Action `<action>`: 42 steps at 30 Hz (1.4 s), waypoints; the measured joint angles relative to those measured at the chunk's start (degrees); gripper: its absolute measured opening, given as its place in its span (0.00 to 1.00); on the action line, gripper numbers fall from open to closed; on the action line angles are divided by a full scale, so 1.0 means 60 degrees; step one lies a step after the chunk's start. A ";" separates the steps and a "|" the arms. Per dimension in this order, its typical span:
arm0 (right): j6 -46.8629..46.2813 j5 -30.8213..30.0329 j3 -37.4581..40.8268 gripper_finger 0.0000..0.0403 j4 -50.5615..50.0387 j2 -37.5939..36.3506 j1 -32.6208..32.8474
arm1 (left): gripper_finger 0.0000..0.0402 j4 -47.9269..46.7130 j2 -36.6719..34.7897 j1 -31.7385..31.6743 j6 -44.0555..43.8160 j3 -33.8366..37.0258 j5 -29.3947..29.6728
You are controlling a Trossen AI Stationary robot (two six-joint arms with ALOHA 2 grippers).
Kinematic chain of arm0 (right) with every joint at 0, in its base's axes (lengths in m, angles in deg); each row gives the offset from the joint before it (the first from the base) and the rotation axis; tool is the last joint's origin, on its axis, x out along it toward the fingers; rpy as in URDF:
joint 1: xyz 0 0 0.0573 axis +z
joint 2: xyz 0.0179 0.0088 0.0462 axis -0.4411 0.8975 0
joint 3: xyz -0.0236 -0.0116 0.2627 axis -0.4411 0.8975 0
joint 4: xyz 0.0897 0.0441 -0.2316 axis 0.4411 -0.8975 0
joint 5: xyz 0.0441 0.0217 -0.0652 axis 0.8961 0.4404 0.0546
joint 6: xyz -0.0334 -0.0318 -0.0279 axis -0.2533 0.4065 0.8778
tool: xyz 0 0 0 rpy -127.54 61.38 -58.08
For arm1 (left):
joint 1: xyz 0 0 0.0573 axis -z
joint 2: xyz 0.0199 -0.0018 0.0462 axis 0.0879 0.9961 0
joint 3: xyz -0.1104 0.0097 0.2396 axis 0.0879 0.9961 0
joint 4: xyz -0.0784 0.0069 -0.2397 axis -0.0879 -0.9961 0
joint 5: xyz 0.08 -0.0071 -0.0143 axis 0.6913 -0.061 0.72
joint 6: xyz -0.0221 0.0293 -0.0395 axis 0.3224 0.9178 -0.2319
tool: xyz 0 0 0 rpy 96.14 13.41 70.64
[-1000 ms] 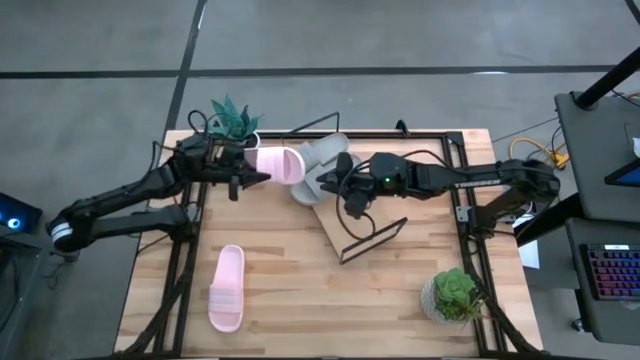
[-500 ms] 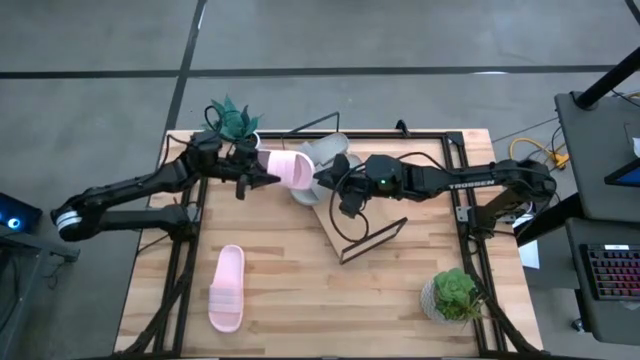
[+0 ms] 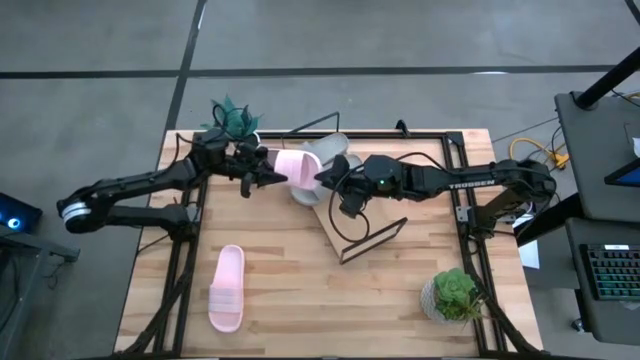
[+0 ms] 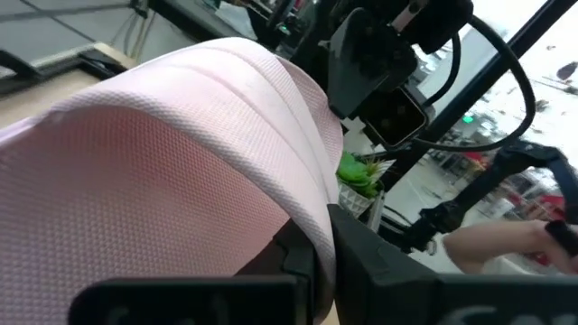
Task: Pick and place slides into the shelf
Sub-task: Put the top pink slide on the shelf
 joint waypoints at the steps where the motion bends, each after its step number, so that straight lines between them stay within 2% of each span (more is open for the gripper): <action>1: 0.0000 0.0000 0.0000 0.39 -0.0004 0.0000 0.0000 | 0.00 0.0140 0.0099 0.0000 -0.0107 -0.0002 -0.0123; 7: -0.0050 0.0000 0.0000 0.39 -0.0021 0.0000 0.0000 | 0.00 0.0743 0.0523 0.0047 -0.0141 -0.0006 -0.0355; 11: -0.0080 0.0004 0.0000 0.35 -0.0071 0.0000 0.0004 | 0.00 0.0919 0.0699 0.0058 -0.0144 -0.0006 -0.0625; 16: -0.0110 0.0000 0.0000 0.26 -0.0146 0.0000 0.0000 | 0.00 0.0925 0.0766 0.0062 -0.0142 -0.0006 -0.0657; 23: -0.0406 -0.0015 0.0004 0.06 -0.0133 0.0000 -0.0001 | 0.00 0.1104 0.0585 0.0058 -0.0107 -0.0002 -0.0660; 25: -0.0803 -0.0011 -0.0026 0.06 -0.0065 -0.0007 -0.0047 | 0.02 0.1488 0.0571 0.0065 0.0250 0.0016 -0.0651; 28: -0.1406 0.0000 -0.0107 0.06 -0.0022 -0.0084 -0.0101 | 0.09 0.2086 0.0565 0.0073 0.1755 0.0034 -0.0495; 33: -0.2302 0.0086 -0.0119 0.06 -0.0007 -0.0538 -0.0098 | 0.27 0.2790 0.0377 0.0102 0.4144 0.0100 -0.0577; 38: -0.3359 0.0260 -0.0009 0.05 -0.0624 -0.1096 -0.0106 | 0.45 0.2657 -0.0212 0.0073 0.5488 0.0140 -0.0537; 42: -0.4385 0.0805 0.0139 0.05 -0.0922 -0.1454 -0.0106 | 0.53 0.2677 -0.0840 0.0080 0.6540 0.0225 -0.0587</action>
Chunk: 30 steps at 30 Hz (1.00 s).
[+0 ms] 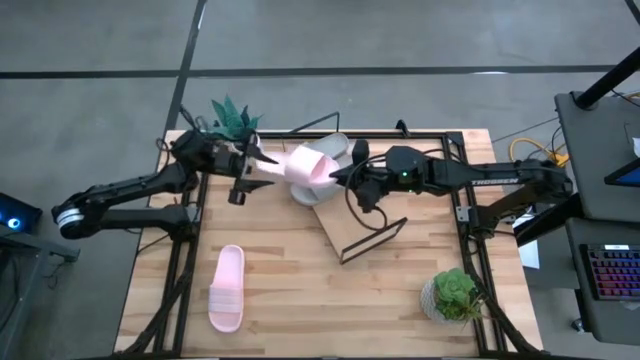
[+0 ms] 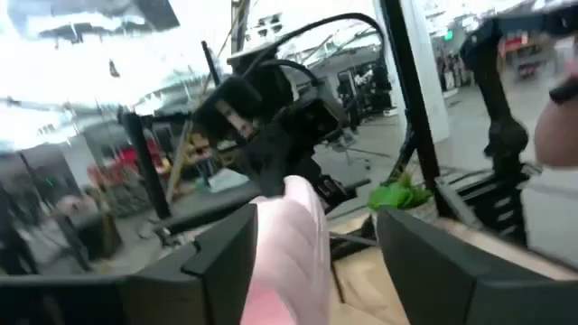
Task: Pick and place slides into the shelf
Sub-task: Put the top pink slide on the shelf
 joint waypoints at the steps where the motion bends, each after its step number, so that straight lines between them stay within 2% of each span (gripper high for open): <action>1: -0.0175 0.0009 0.0070 0.05 -0.0032 -0.0095 -0.0001 | 0.54 -0.0081 -0.0156 0.0000 0.0270 0.0063 0.0000; 5: -0.0886 0.0030 0.0346 0.05 -0.0125 -0.0394 -0.0004 | 0.54 -0.0196 -0.0659 -0.0007 0.1060 0.0130 0.0139; 7: -0.1182 0.0148 0.0470 0.05 -0.0058 -0.0578 -0.0004 | 0.54 -0.0816 -0.0956 -0.0006 0.2131 0.0131 0.0478; 12: -0.1876 0.1587 0.0612 0.05 -0.0079 -0.0732 -0.0011 | 0.55 -0.2259 -0.1201 0.0000 0.5426 0.0152 0.2463; 14: -0.2089 0.1897 0.0612 0.05 -0.0099 -0.0731 -0.0003 | 0.55 -0.2261 -0.1145 0.0000 0.5721 0.0152 0.2864; 17: -0.2222 0.2202 0.0612 0.05 -0.0159 -0.0651 -0.0017 | 0.55 -0.2229 -0.0986 0.0026 0.6015 0.0126 0.2859; 30: -0.2369 0.2318 0.0612 0.05 -0.0105 -0.0141 -0.0384 | 0.55 -0.1687 0.0554 0.0781 0.6688 -0.0189 0.2768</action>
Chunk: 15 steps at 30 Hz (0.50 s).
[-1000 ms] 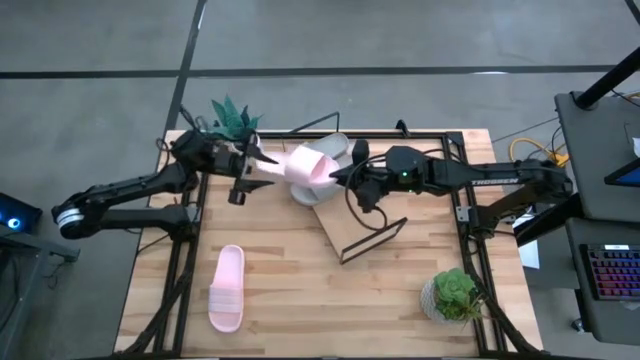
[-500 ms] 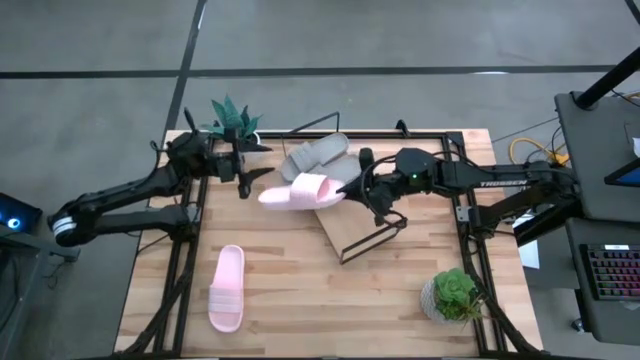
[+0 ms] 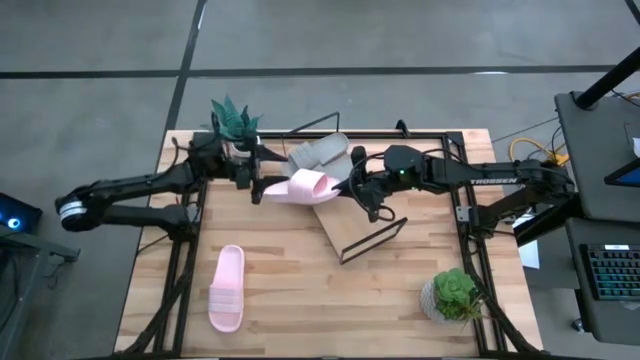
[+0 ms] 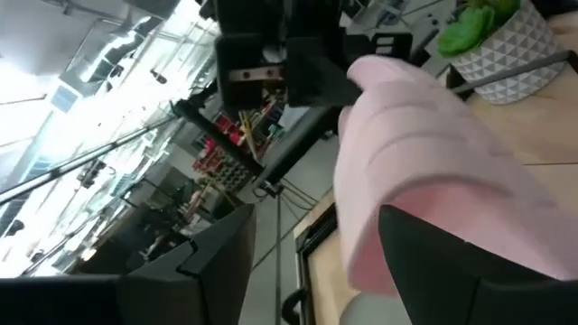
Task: Pick and place slides into the shelf
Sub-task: Put the top pink slide on the shelf
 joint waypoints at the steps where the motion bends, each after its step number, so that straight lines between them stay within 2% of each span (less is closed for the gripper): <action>1: 0.0000 -0.0001 0.0000 0.05 0.0011 0.0000 -0.0002 | 0.55 0.0018 0.0101 0.0041 0.0013 -0.0042 0.0000; 15: -0.0095 0.0134 0.0000 0.05 0.0152 -0.0029 -0.0024 | 0.54 0.0793 0.0999 0.0673 0.0423 -0.0156 -0.0015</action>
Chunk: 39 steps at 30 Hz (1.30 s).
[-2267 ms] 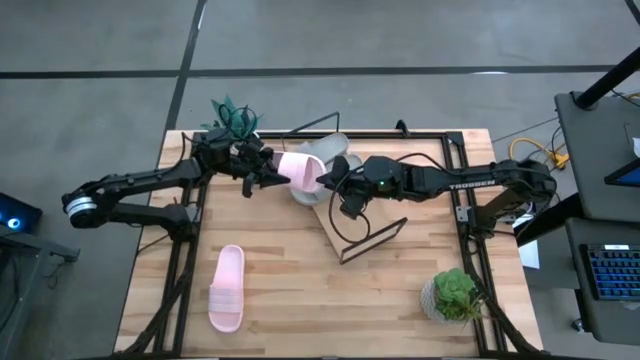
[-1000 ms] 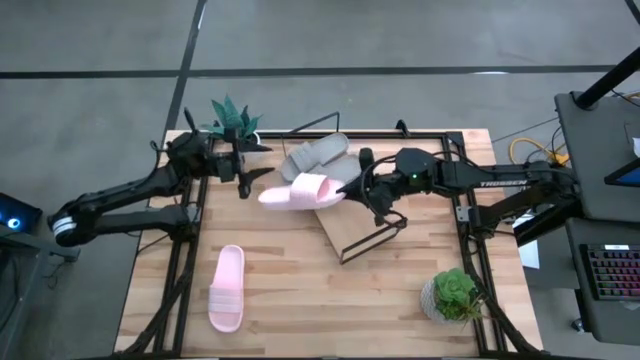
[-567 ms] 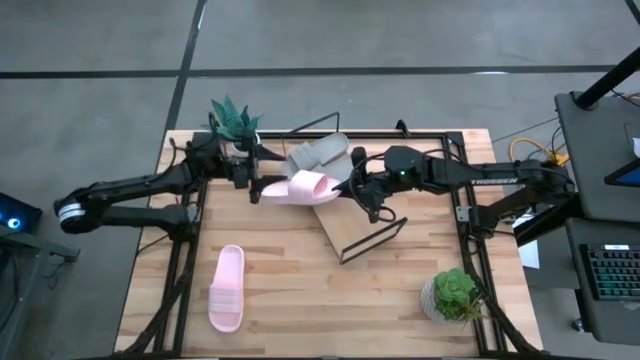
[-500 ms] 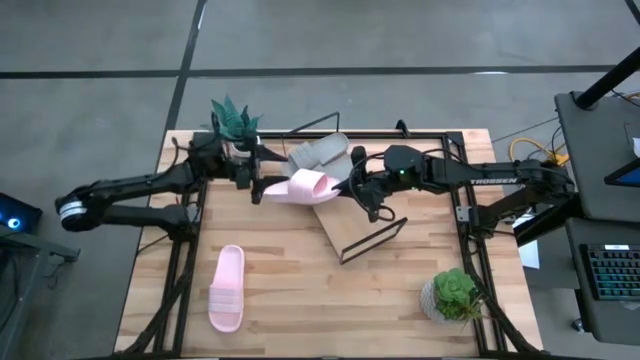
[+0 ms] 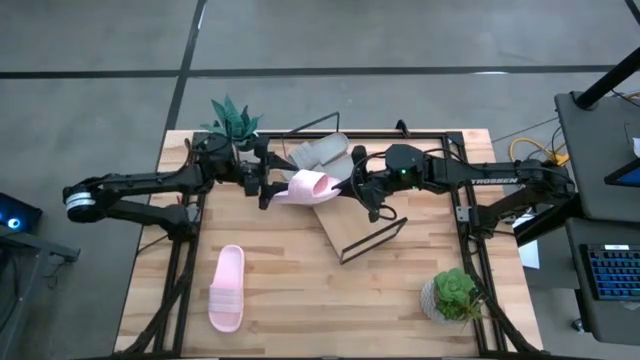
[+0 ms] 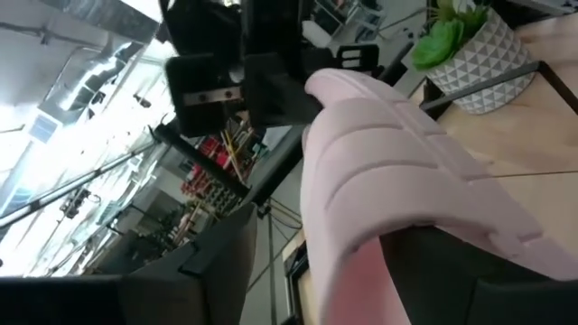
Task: Pick and place slides into the shelf
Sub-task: Put the top pink slide on the shelf
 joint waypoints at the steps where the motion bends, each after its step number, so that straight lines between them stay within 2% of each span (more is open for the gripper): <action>1: -0.0062 0.0067 0.0000 0.05 0.0059 -0.0003 -0.0024 | 0.53 0.0050 0.0080 0.0038 0.0000 -0.0022 0.0008; 6: -0.0202 0.0077 0.0000 0.05 0.0061 -0.0011 -0.0077 | 0.40 0.0096 0.0285 0.0097 0.0004 -0.0077 0.0027; 13: -0.0332 0.0084 -0.0004 0.05 0.0066 -0.0012 -0.0118 | 0.06 0.0081 0.0294 0.0142 0.0004 -0.0104 0.0065; 14: -0.0332 0.0084 -0.0004 0.05 0.0066 -0.0014 -0.0114 | 0.03 0.0085 0.0294 0.0142 0.0004 -0.0104 0.0069; 16: -0.0399 0.0080 -0.0004 0.05 0.0066 -0.0011 -0.0113 | 0.02 0.0093 0.0305 0.0145 0.0010 -0.0104 0.0123; 20: -0.0935 -0.0261 -0.0008 0.08 0.0106 -0.0026 -0.0123 | 0.01 0.0100 0.0305 0.0149 0.0043 -0.0104 0.0955; 26: -0.1408 -0.1735 -0.0053 0.31 0.0097 -0.0091 -0.0113 | 0.00 0.0184 0.0221 0.0167 0.0034 -0.0152 0.1625; 31: -0.1497 -0.2171 -0.0055 0.45 -0.0211 -0.0134 -0.0113 | 0.00 0.0113 0.0199 0.0176 0.0018 -0.0207 0.2035; 35: -0.1043 -0.4100 -0.0203 0.48 -0.1252 -0.0321 -0.0103 | 0.00 0.0107 0.0157 0.0292 0.0006 -0.0260 0.2955; 39: -0.0838 -0.6117 -0.0413 0.47 -0.1370 -0.0465 -0.0227 | 0.00 0.0411 0.0379 0.0506 -0.0089 -0.0316 0.3682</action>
